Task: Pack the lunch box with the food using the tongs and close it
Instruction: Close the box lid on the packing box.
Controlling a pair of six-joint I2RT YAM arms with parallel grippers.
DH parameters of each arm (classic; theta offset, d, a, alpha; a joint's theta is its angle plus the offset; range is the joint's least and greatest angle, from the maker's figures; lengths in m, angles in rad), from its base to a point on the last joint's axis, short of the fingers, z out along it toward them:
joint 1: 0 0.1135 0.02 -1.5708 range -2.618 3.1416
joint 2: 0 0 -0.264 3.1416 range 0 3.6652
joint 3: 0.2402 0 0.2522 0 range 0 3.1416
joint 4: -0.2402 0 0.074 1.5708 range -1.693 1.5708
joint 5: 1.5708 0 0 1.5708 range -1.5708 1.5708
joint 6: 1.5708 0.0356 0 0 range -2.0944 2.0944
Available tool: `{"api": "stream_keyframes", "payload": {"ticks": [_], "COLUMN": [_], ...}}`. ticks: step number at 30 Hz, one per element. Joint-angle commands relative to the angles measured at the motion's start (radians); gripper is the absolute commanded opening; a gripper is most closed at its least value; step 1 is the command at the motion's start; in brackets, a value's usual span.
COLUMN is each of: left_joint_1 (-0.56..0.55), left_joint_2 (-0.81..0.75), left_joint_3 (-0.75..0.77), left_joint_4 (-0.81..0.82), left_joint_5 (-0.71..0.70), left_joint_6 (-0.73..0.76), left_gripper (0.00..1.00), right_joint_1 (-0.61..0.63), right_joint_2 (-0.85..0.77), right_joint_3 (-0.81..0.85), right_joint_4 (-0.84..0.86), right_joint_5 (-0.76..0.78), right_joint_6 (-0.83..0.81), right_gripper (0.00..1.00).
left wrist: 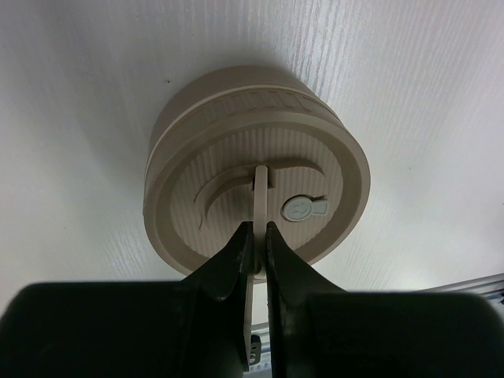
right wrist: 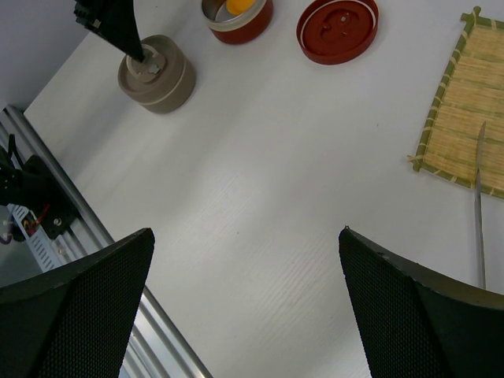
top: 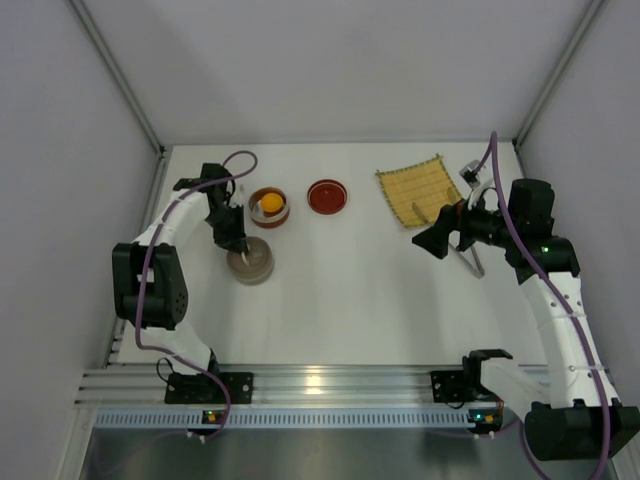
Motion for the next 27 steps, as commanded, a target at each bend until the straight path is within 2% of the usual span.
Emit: {"api": "stream_keyframes", "payload": {"ticks": [1,6,10,18,27], "left_joint_1": [0.004,0.004,-0.004,-0.048,-0.114], "left_joint_2": [-0.047,-0.035,-0.018,-0.021,-0.058], "left_joint_3": [-0.031,-0.043,-0.043,-0.070,-0.196], "left_joint_4": [0.030,0.040,0.050,0.048,0.088], "left_joint_5": [-0.017,0.006,-0.053,-0.081,-0.044], "left_joint_6": [0.013,0.071,0.151,0.329,0.472], "left_gripper": [0.00,0.00,0.00,0.00,0.00], "right_joint_1": [-0.013,-0.015,-0.015,-0.015,-0.015], "right_joint_2": [-0.009,-0.008,-0.005,0.008,0.008], "right_joint_3": [0.011,0.013,0.013,0.013,0.014], "right_joint_4": [0.046,0.046,0.044,0.052,0.041], "right_joint_5": [-0.019,-0.019,-0.017,-0.019,-0.009], "right_joint_6": [0.002,0.002,0.000,0.003,-0.006], "right_gripper": [0.99,0.99,0.99,0.99,0.99]}}
